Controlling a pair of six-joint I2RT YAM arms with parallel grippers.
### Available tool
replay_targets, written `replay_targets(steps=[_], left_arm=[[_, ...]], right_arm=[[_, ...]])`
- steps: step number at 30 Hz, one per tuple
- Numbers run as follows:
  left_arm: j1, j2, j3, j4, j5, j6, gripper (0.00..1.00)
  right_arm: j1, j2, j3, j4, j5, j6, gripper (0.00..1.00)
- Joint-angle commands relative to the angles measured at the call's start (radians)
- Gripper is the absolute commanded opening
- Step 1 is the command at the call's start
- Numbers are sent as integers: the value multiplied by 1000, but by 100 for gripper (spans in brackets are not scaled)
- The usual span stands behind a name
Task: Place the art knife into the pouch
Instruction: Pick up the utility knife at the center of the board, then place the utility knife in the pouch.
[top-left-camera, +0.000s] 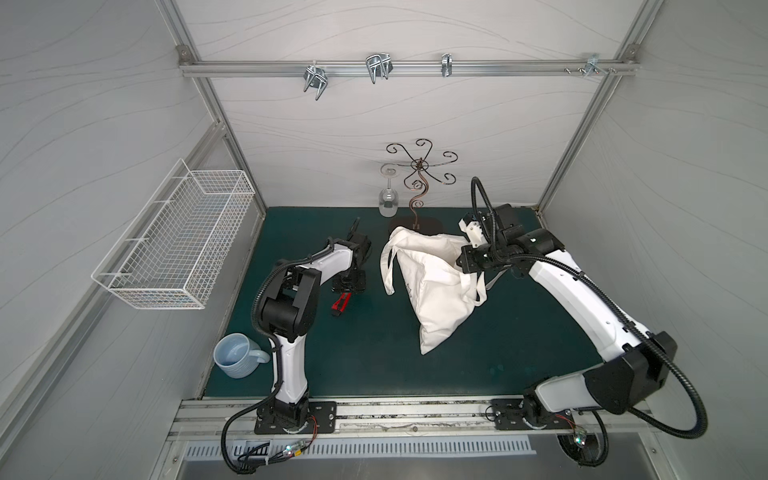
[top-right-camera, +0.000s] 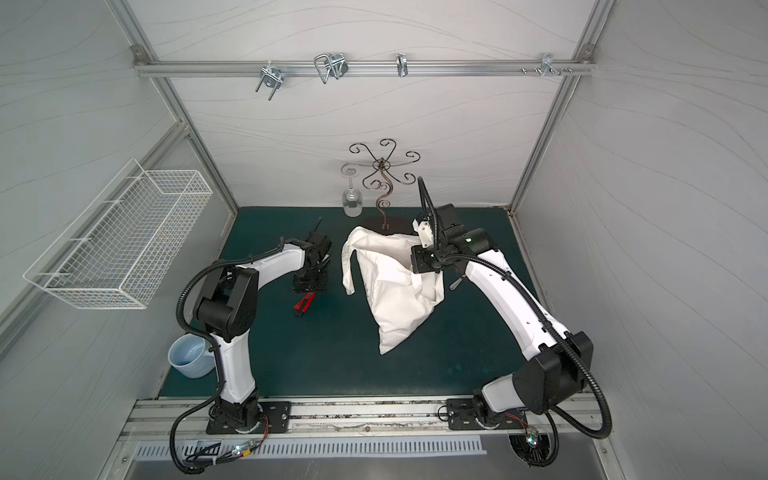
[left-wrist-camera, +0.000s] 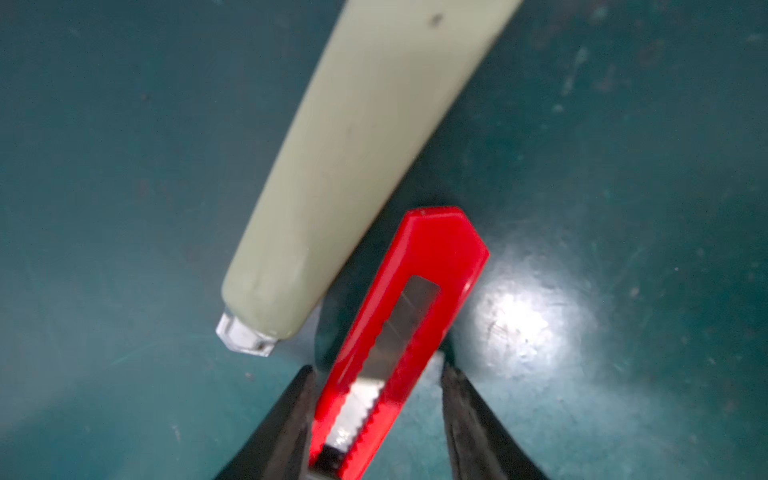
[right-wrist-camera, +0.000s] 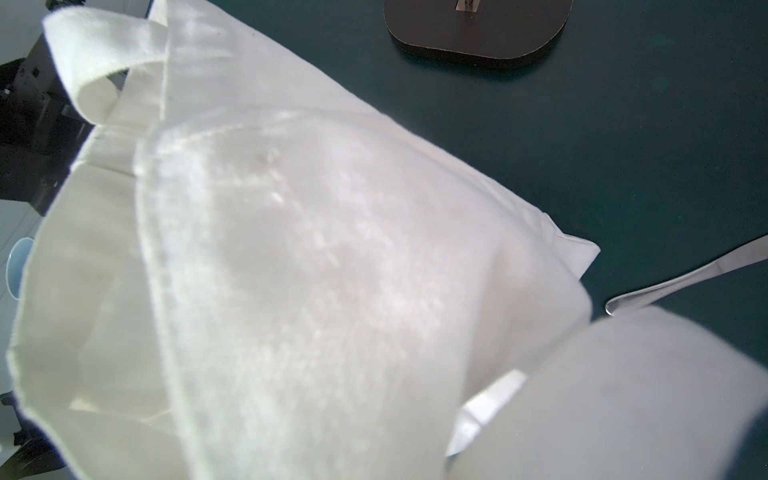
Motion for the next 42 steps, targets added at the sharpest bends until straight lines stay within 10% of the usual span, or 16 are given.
replay_targets(steps=[1,10,31,42], left_arm=[[-13,60,-2,-14,13,-9,43],[-21,-3,15,-30,6,-17,22],[-104,-570,82,-12,1,-7,23],[-263,-545,336,221,53,57,26]], right_arm=[[-5,-29,-14,-3,-18,-11,0],[-8,-27,-14,-5,-12,-11,0],[-6,-11,-10,-11,-1,-10,0],[14,-13,-7,-24,12,-10,0]])
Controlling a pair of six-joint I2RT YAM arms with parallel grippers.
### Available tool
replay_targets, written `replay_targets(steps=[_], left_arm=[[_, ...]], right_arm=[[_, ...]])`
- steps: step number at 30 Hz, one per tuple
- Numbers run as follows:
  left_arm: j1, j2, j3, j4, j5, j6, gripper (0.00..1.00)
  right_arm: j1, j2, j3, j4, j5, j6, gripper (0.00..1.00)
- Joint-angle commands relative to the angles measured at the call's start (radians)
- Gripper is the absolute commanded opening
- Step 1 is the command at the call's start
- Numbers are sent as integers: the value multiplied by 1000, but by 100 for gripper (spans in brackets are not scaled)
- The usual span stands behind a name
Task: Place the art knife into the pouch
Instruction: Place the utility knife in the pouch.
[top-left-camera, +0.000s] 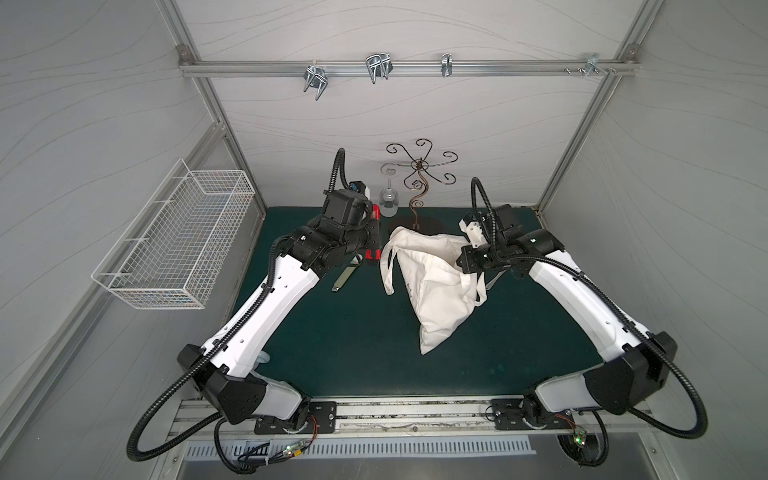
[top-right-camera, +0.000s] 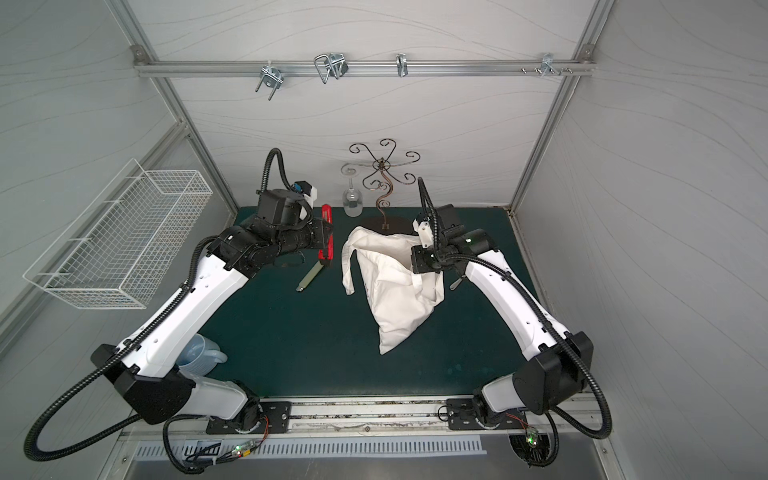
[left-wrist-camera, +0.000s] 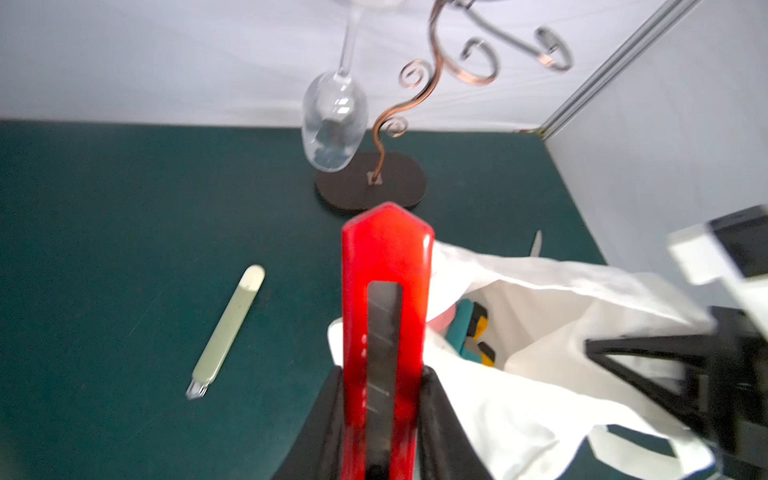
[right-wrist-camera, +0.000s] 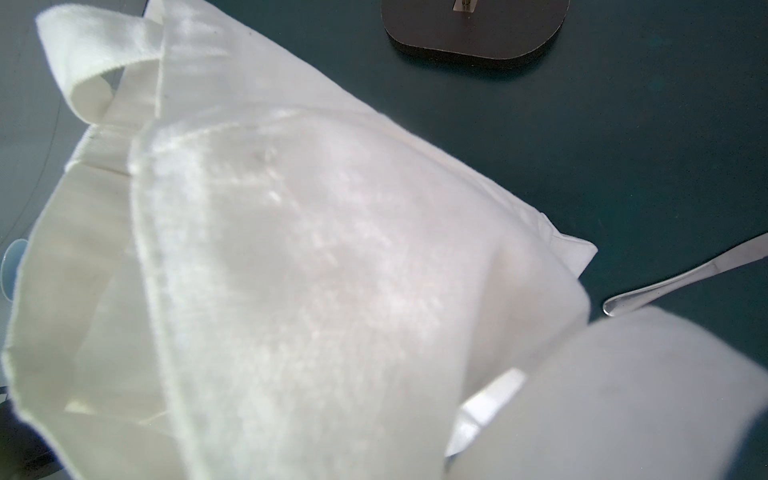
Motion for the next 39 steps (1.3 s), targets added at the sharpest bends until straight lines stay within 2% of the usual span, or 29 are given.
replay_targets(steps=[1,9,15,23,29,36,39], left_arm=[[-45,34,52,171,32,39,26],[-142,144,94,424,107,82,27],[-190,192,62,591,133,128,27],[-220,185,-102,781,175,112,27],[-230,145,-247,880,182,104,32],[-230,34,-297,811,122,131,56],[-228,-43,-313,747,47,163,59]], right_arm=[[13,-11,-3,-30,4,-9,0],[14,-14,-2,-37,11,-14,0],[14,-25,-8,-36,17,-15,0],[12,-27,-12,-35,25,-19,0],[4,-39,-11,-35,27,-21,0],[2,-39,-14,-33,24,-18,0],[0,-38,-15,-30,22,-20,0]])
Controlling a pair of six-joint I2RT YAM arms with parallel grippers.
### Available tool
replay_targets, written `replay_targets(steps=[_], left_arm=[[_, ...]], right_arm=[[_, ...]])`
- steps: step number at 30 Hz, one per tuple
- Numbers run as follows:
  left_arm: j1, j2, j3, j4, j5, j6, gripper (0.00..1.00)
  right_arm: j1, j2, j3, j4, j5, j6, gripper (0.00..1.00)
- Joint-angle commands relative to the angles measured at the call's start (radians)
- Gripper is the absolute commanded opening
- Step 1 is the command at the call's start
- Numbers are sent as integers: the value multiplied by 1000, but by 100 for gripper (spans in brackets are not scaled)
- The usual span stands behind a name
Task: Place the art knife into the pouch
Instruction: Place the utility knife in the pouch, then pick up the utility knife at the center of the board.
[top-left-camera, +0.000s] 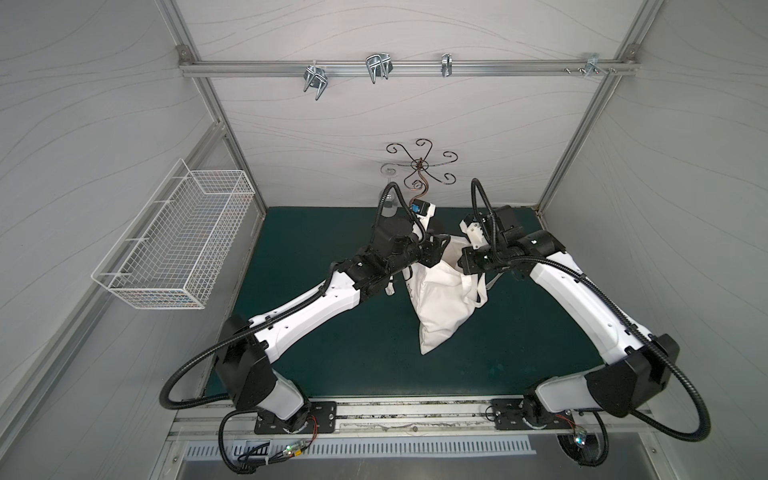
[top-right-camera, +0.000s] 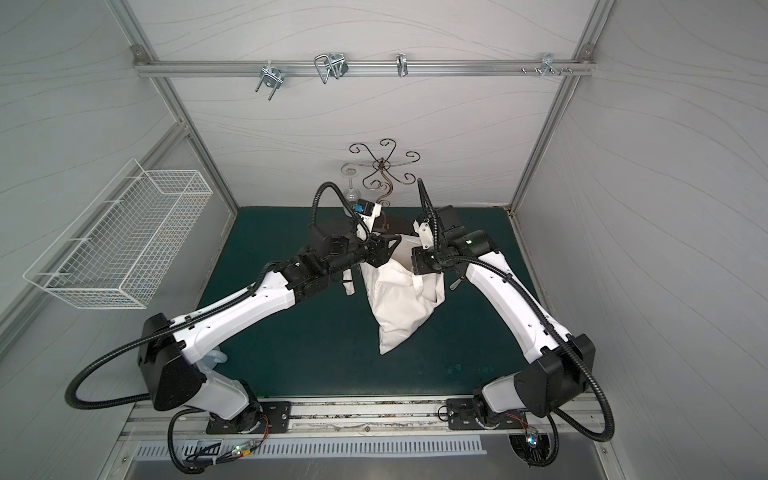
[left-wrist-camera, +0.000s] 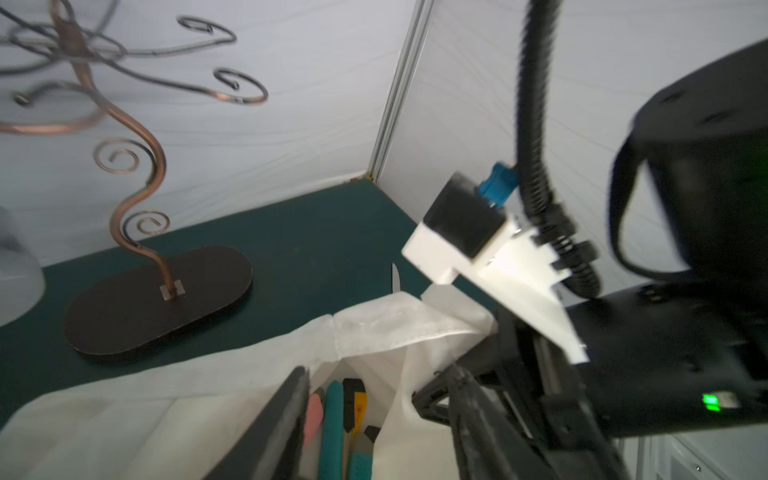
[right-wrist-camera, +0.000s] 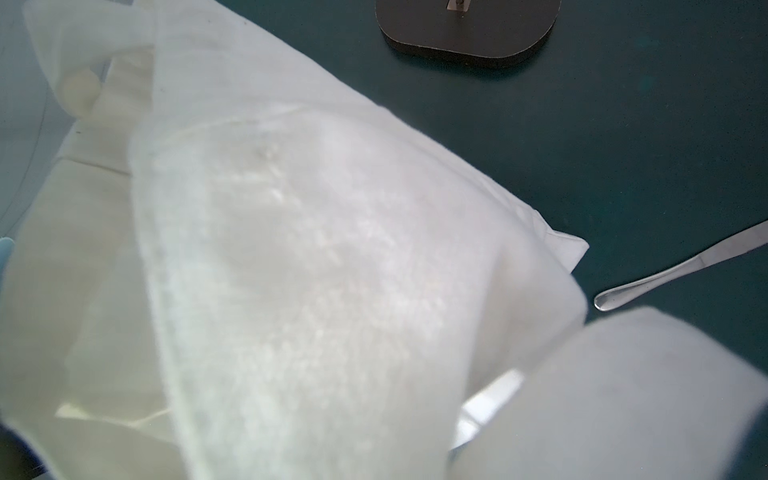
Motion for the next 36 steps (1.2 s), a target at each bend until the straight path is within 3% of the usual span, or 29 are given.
replay_targets(steps=[1,4,7,12,15,23,29,36], left_arm=[[0,-120,8,-9,-112,46,60],[51,-169,22,-137,-185,20,67],[202,-184,30,-268,-142,-82,71],[453,-48,136,-551,-61,-135,73],[544,72,204,-674,-20,-107,74],[582,332,255,-733,-13,101,75],[586,501,341,-785,-10,142,75],[598,599,381,-826,-42,168,75]], right_arm=[[-6,-22,-7,-21,-3,-19,0],[-11,-19,-9,-19,-6,-18,0],[-16,-19,-11,-18,-13,-19,0],[-20,-24,-12,-9,-27,-15,0],[-21,-22,-12,-7,-30,-15,0],[-25,-23,-17,3,-49,-16,0],[-26,-26,-28,6,-53,-16,0],[-26,-25,-31,9,-56,-20,0]])
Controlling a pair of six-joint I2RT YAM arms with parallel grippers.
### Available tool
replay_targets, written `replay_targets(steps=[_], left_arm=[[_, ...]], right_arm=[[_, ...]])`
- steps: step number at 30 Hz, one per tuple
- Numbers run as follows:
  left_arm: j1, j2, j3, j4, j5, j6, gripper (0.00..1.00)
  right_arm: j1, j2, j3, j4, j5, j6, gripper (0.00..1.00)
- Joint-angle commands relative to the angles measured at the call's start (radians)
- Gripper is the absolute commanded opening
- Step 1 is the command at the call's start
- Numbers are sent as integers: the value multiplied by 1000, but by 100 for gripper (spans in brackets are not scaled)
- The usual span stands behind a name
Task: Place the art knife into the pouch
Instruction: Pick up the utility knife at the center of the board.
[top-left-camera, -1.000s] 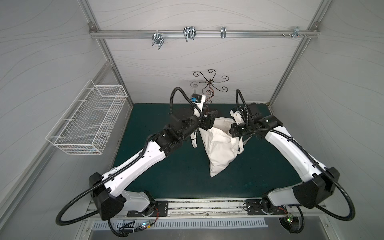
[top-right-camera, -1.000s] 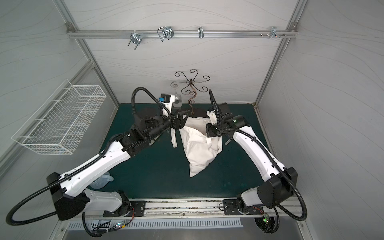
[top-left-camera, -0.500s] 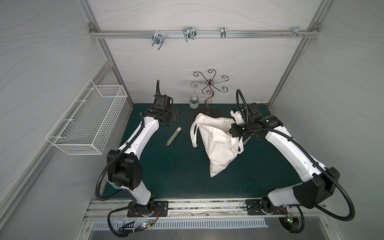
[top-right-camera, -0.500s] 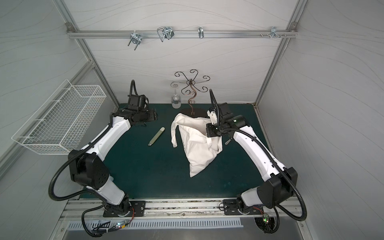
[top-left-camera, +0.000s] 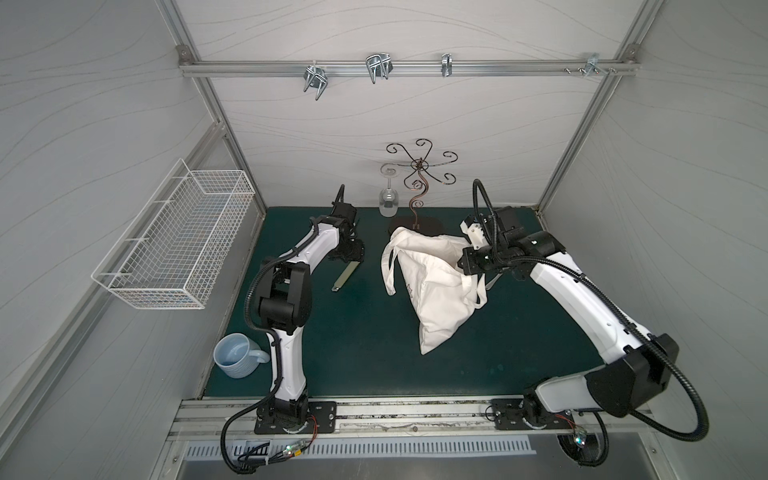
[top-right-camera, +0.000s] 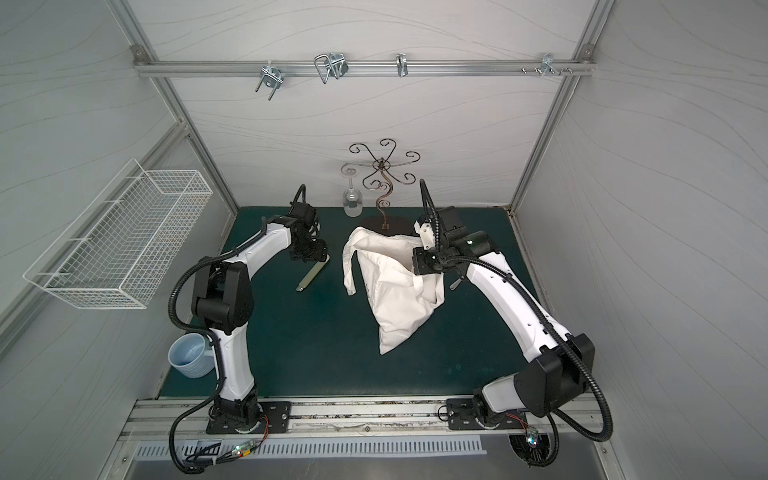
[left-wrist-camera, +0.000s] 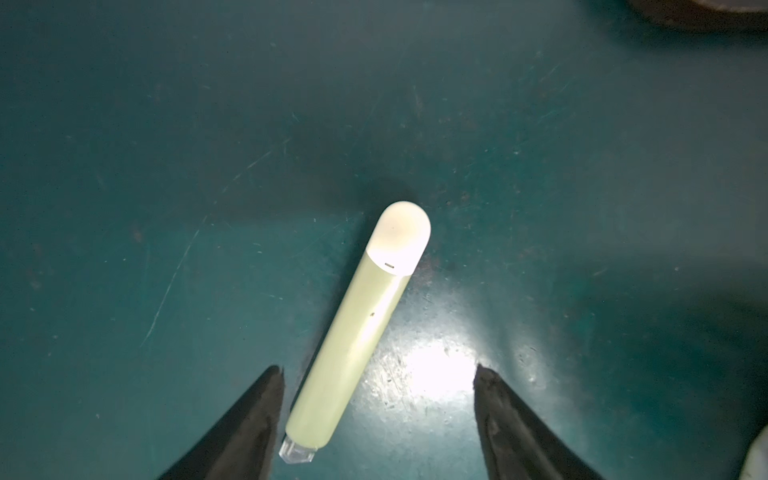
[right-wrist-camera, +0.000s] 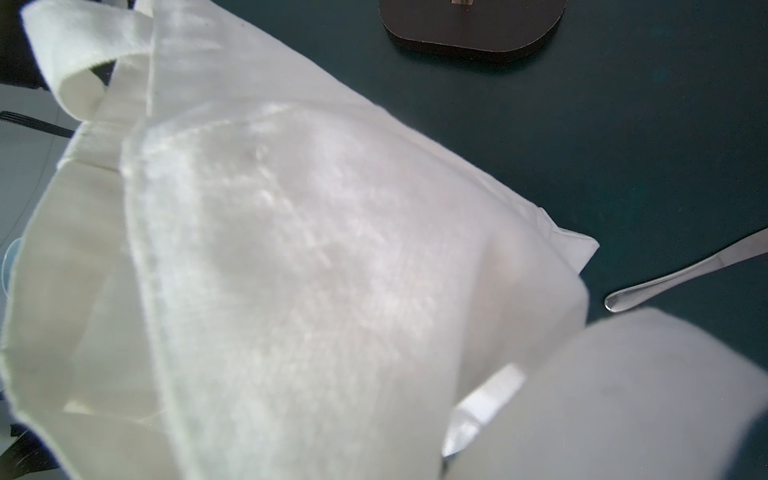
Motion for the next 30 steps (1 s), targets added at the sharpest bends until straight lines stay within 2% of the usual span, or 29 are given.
replay_targets(steps=[1,19,22,27,30], left_arm=[[16,35,49,-31,-19,45,75],[30,175,37,-24,17,22,74],[29,192,42,-38,19,3,67],[18,195,37,-57,-6,-30,41],[18,192,25,-59,-8,-48,33]], right_arm=[[-5,-25,-11,-9,-19,-20,0],[-5,-26,-20,-4,-31,-23,0],[-4,-25,-21,-2,-30,-23,0],[-5,-25,-21,-1,-33,-22,0],[-5,-27,-22,1,-38,-22,0]])
